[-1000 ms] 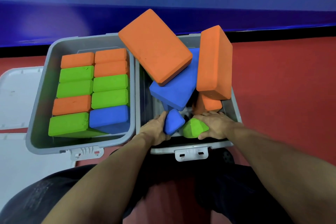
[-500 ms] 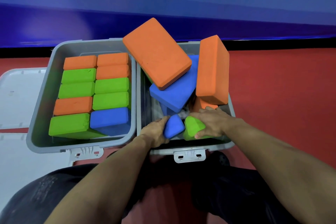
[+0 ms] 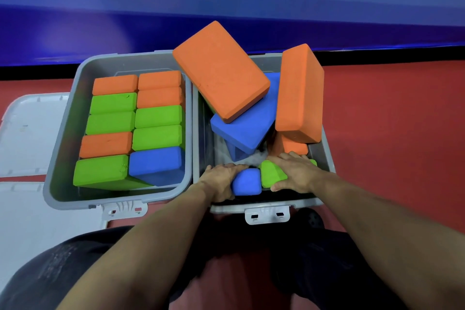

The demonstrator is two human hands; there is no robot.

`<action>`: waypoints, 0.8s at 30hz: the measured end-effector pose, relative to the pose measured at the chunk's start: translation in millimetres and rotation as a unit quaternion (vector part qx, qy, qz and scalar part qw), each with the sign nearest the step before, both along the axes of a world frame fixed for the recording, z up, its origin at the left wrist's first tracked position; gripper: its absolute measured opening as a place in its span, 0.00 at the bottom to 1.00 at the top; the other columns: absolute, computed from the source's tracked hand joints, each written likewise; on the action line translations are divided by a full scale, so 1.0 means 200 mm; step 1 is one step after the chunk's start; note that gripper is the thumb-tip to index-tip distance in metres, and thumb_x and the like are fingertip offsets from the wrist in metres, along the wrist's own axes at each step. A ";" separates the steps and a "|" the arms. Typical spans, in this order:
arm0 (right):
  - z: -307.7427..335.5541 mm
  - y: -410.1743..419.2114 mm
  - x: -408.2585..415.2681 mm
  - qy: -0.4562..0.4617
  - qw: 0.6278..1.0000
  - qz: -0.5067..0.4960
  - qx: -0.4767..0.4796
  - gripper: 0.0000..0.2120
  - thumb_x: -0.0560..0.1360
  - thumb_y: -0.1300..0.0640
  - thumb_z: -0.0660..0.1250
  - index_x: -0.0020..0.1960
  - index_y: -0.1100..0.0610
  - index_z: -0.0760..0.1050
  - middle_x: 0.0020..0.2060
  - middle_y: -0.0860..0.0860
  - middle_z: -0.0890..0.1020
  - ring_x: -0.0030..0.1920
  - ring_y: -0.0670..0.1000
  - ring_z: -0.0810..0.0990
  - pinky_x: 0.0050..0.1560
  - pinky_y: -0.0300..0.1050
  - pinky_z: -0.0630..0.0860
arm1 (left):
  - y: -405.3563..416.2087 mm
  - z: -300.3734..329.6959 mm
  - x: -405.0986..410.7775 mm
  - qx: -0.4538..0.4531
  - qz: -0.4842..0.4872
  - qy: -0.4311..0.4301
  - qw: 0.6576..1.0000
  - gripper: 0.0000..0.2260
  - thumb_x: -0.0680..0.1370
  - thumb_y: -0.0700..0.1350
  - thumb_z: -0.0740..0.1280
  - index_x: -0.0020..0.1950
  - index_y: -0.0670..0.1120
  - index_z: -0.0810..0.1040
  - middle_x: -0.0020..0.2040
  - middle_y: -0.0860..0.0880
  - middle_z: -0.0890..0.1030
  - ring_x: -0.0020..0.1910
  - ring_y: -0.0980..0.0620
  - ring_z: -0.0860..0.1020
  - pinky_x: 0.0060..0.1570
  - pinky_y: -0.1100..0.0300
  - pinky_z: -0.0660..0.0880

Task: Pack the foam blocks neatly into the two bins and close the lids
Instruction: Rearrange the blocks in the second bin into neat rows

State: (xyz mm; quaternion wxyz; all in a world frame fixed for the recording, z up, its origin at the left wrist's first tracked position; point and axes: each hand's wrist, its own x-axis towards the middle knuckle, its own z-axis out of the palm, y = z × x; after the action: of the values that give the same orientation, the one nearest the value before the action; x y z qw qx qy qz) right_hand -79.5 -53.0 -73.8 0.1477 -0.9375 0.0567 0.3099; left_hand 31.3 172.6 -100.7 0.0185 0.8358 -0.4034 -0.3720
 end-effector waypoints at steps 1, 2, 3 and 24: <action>0.00 0.00 0.01 0.001 1.000 -0.002 0.001 0.44 0.74 0.35 0.69 0.81 0.45 0.50 0.74 0.49 0.66 0.73 0.54 0.61 0.72 0.55 0.59 | -0.01 0.00 0.00 0.000 0.004 0.001 1.000 0.45 0.71 0.48 0.77 0.81 0.62 0.56 0.76 0.54 0.68 0.74 0.46 0.67 0.70 0.41 0.61; -0.01 0.00 0.01 -0.001 1.000 -0.005 0.003 0.44 0.74 0.35 0.69 0.81 0.45 0.50 0.74 0.49 0.66 0.74 0.54 0.61 0.72 0.55 0.58 | -0.02 0.00 0.01 0.001 0.006 0.001 1.000 0.45 0.71 0.48 0.77 0.81 0.62 0.56 0.76 0.53 0.68 0.73 0.46 0.68 0.70 0.40 0.61; -0.01 -0.01 0.02 -0.004 1.000 -0.006 0.005 0.43 0.74 0.35 0.68 0.81 0.44 0.50 0.74 0.49 0.66 0.74 0.54 0.61 0.72 0.56 0.58 | -0.02 0.00 0.01 0.000 0.007 0.002 1.000 0.44 0.71 0.47 0.77 0.80 0.62 0.56 0.75 0.53 0.69 0.73 0.45 0.68 0.70 0.40 0.61; -0.16 -0.03 0.06 -0.031 0.999 -0.024 0.035 0.41 0.75 0.39 0.70 0.80 0.45 0.53 0.73 0.50 0.66 0.73 0.53 0.61 0.72 0.50 0.55 | -0.05 0.00 0.05 -0.011 0.017 -0.036 0.999 0.40 0.75 0.45 0.72 0.81 0.59 0.54 0.74 0.51 0.68 0.72 0.43 0.67 0.72 0.35 0.61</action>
State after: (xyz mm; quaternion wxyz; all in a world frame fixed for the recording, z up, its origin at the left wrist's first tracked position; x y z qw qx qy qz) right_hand -67.8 -58.7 -105.5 0.1894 -0.9392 0.0640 0.2791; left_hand 41.2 161.8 -100.8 0.0192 0.8553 -0.3934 -0.3366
